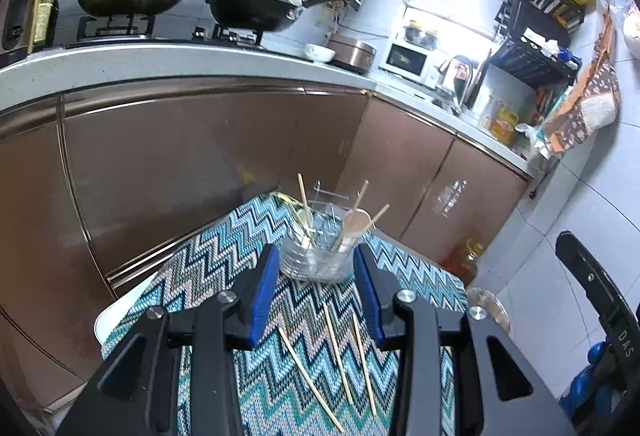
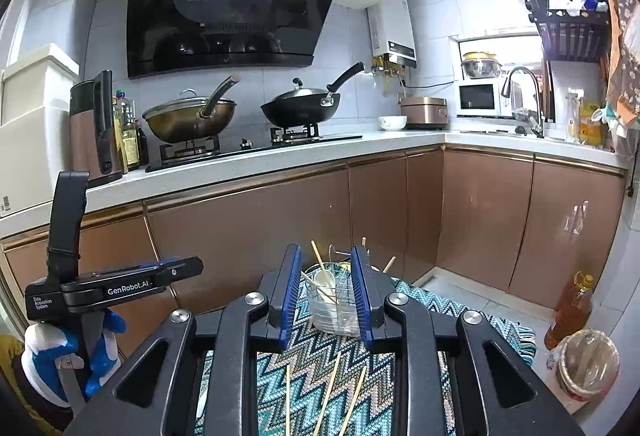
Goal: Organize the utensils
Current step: 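Lower both grippers onto loose bamboo chopsticks and close on one each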
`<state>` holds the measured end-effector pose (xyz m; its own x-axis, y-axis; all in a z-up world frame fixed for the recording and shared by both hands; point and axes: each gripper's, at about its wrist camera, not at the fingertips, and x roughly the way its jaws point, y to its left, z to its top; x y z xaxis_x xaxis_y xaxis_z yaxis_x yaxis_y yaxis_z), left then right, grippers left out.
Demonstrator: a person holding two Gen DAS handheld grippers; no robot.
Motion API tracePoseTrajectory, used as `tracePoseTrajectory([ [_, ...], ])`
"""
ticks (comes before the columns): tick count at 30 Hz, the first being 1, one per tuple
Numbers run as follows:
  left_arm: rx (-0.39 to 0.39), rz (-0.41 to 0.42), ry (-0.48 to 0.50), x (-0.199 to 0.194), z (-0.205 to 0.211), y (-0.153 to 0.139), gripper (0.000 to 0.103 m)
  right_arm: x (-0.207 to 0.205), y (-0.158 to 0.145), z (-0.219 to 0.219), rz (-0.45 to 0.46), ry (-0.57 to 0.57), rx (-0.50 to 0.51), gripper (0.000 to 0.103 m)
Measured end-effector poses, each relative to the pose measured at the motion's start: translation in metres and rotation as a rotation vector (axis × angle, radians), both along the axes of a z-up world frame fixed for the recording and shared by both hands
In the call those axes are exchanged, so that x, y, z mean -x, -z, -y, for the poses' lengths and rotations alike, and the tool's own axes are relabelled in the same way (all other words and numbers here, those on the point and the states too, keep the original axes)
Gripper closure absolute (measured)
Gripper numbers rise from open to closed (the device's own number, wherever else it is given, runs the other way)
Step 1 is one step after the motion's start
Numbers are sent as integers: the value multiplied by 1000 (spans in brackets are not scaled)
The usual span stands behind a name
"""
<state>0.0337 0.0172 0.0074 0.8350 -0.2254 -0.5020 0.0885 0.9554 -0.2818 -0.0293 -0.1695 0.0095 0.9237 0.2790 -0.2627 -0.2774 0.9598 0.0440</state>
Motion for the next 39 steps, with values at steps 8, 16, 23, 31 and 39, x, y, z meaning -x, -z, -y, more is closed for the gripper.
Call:
tracePoseTrajectory([
  [8, 43, -161, 52, -28, -7, 26, 66, -22, 22, 3, -98, 14, 10, 75],
  [16, 55, -402, 120, -75, 8, 100, 66, -80, 82, 6, -330, 11, 39, 75],
  [23, 91, -575, 135, -109, 12, 161, 66, -127, 137, 6, -503, 3, 54, 75],
  [31, 136, -691, 136, -135, 15, 201, 66, -166, 187, 5, -656, -12, 55, 75],
  [39, 133, -762, 131, -155, 18, 225, 67, -201, 226, 1, -785, -24, 66, 75],
])
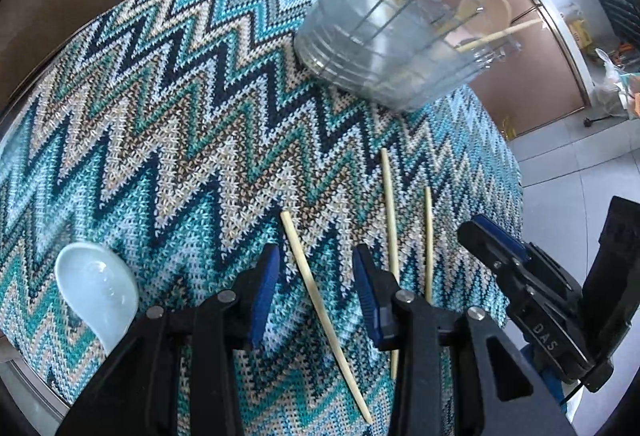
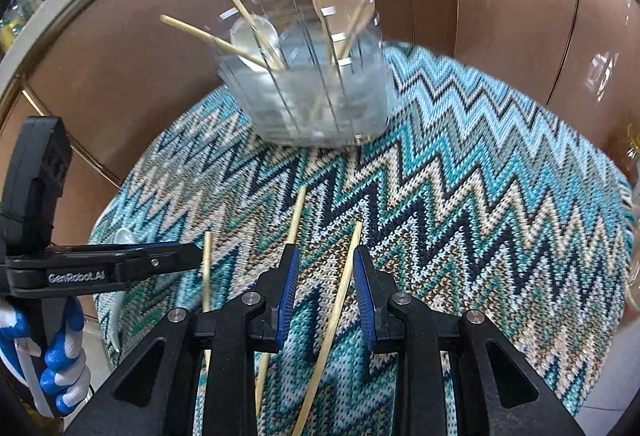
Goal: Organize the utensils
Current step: 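Lower both grippers onto loose bamboo chopsticks and close on one each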
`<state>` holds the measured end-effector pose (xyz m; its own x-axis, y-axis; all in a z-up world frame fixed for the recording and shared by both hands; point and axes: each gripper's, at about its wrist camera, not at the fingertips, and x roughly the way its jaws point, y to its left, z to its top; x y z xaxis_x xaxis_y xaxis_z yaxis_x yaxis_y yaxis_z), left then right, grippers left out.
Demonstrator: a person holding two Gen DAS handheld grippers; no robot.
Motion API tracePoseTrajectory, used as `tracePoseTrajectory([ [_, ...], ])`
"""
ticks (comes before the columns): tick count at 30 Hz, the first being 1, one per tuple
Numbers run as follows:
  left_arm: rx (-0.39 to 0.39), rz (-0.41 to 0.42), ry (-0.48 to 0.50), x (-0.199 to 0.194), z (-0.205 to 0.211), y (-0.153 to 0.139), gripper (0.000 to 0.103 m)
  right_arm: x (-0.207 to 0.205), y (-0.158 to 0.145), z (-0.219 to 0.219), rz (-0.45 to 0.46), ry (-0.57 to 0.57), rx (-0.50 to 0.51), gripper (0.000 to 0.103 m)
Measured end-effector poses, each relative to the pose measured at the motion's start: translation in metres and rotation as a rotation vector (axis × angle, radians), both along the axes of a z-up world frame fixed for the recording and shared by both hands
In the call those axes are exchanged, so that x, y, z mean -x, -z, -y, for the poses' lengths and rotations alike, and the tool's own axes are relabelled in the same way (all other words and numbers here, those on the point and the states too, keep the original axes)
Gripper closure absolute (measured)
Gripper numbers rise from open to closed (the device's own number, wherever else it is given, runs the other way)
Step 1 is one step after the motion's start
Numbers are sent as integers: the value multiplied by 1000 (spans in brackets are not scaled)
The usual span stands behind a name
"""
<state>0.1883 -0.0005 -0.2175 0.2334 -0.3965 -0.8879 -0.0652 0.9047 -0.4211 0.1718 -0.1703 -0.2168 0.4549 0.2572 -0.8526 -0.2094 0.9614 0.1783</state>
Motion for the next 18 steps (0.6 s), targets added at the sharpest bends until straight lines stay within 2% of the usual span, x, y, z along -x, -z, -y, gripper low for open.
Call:
tracePoseTrajectory([
  [3, 6, -24, 0, -5, 0, 8, 68, -10, 12, 1, -34, 6, 8, 75],
  [8, 18, -50, 5, -13, 6, 20, 76, -27, 28, 2, -81, 10, 39, 76],
  [13, 3, -69, -4, -20, 10, 29, 87, -37, 37, 0, -111, -1, 43, 85],
  [18, -14, -81, -13, -25, 5, 32, 93, -44, 46, -5, -137, -9, 66, 90],
])
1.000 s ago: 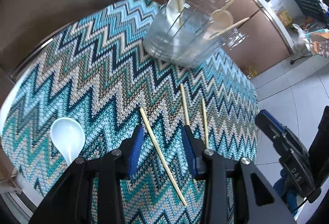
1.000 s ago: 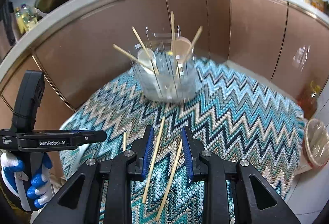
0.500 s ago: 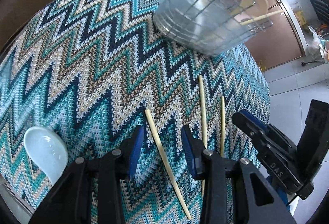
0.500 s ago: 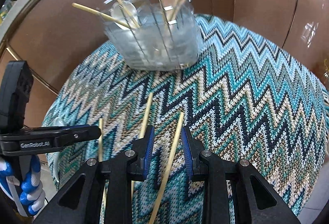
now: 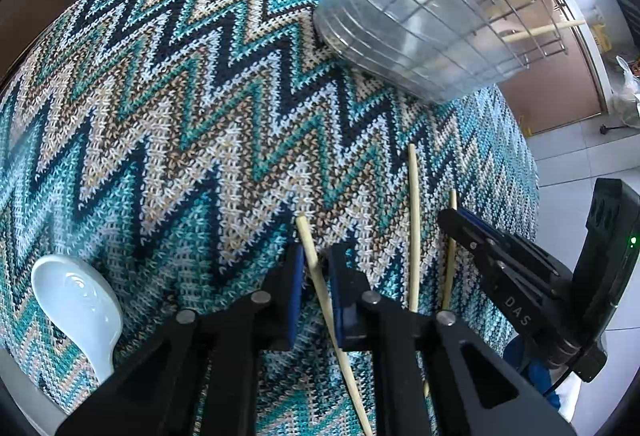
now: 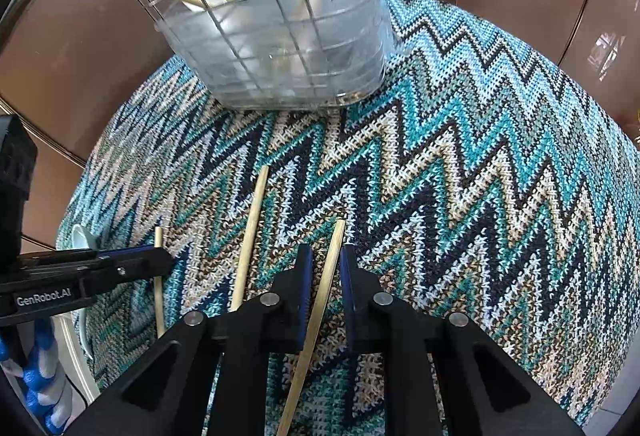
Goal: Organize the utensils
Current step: 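Lower both grippers onto loose bamboo chopsticks and close on one each, then raise the right gripper's chopstick into the holder while the left gripper inserts its own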
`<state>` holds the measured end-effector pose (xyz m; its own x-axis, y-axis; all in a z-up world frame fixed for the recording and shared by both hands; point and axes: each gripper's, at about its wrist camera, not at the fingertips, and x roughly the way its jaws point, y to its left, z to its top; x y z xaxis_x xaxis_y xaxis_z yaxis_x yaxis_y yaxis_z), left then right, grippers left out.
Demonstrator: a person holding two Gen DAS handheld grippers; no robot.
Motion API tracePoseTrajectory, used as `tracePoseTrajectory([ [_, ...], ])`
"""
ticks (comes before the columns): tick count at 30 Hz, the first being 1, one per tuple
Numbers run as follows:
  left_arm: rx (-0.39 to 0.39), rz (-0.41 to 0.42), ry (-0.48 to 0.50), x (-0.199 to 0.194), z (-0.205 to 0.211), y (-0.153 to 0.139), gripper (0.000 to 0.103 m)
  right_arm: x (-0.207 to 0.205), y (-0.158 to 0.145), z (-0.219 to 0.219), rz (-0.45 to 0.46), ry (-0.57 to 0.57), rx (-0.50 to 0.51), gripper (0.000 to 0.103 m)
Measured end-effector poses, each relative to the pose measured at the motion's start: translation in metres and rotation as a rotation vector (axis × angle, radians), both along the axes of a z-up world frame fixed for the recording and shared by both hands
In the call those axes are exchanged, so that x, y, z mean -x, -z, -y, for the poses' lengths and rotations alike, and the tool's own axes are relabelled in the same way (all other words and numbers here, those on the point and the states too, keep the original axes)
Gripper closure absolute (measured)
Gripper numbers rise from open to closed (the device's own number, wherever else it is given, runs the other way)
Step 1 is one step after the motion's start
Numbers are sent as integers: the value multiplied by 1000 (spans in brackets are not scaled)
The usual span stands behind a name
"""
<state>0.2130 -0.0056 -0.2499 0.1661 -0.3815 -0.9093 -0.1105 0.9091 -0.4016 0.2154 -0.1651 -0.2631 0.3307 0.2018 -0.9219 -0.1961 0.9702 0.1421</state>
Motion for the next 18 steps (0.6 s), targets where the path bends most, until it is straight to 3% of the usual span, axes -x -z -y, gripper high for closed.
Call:
tracePoseTrajectory([
  [8, -46, 29, 2, 7, 3, -2, 96, 3, 0, -8, 13, -6, -8, 96],
  [14, -25, 78, -4, 23, -3, -15, 97, 27, -27, -3, 76, -22, -42, 97],
  [18, -29, 176, 2, 41, -8, -41, 97, 46, -50, 0, 135, -33, -52, 98],
])
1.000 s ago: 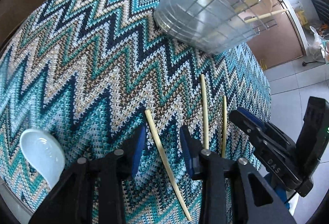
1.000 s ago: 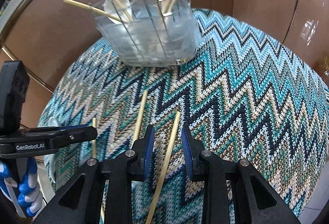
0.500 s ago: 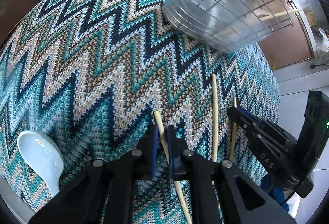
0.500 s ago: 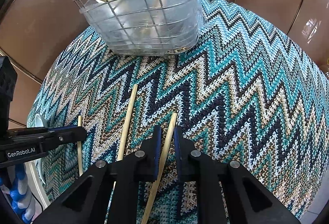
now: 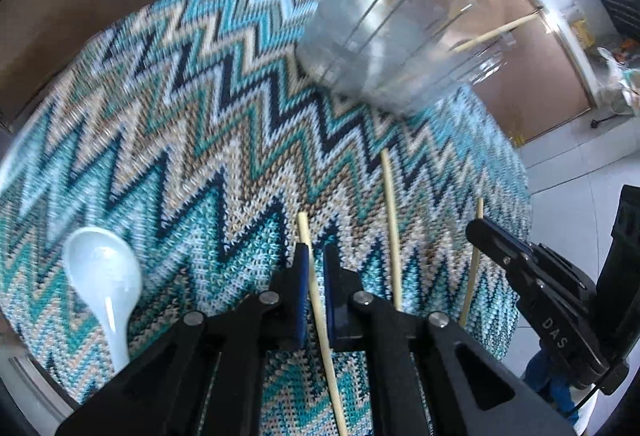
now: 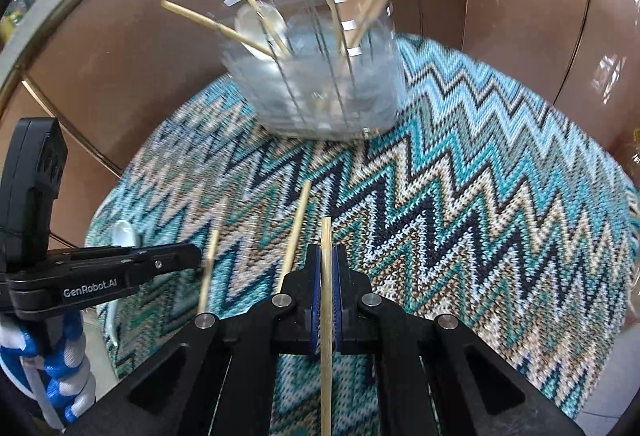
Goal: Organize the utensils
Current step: 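Raise the right gripper's chopstick into the holder while the left gripper inserts its own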
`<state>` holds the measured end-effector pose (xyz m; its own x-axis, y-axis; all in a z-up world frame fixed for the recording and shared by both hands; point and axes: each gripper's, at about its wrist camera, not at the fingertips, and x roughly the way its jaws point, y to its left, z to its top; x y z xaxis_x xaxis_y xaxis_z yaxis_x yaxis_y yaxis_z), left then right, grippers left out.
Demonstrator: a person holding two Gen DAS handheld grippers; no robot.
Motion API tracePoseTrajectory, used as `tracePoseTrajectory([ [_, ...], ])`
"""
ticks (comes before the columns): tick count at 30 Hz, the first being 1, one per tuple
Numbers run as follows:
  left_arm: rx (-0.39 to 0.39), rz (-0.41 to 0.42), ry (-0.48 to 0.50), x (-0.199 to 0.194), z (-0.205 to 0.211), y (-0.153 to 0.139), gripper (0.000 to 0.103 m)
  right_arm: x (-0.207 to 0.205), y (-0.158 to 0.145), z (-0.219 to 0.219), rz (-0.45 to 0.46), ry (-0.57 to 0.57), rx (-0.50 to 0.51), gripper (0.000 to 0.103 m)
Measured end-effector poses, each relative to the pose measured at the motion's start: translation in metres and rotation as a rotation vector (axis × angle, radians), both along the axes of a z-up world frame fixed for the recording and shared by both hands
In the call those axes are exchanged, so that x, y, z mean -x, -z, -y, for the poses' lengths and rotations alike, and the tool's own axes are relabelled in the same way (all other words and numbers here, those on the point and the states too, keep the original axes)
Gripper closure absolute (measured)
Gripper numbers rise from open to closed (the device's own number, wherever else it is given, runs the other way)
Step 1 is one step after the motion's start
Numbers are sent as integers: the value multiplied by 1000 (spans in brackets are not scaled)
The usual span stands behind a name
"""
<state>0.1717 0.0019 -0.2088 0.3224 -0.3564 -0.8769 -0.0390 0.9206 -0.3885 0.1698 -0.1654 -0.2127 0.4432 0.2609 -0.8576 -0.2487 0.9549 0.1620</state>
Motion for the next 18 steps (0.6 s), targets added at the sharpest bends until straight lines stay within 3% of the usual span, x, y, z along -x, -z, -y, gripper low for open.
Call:
tracePoseTrajectory([
  [4, -6, 83, 11, 18, -4, -28, 98, 21, -24, -1, 56, -9, -2, 98],
  [9, 31, 76, 18, 28, -8, -44, 98, 46, -46, -1, 104, -14, 3, 97],
  [18, 26, -43, 7, 5, 5, -5, 87, 44, -47, 4, 120, -11, -24, 98],
])
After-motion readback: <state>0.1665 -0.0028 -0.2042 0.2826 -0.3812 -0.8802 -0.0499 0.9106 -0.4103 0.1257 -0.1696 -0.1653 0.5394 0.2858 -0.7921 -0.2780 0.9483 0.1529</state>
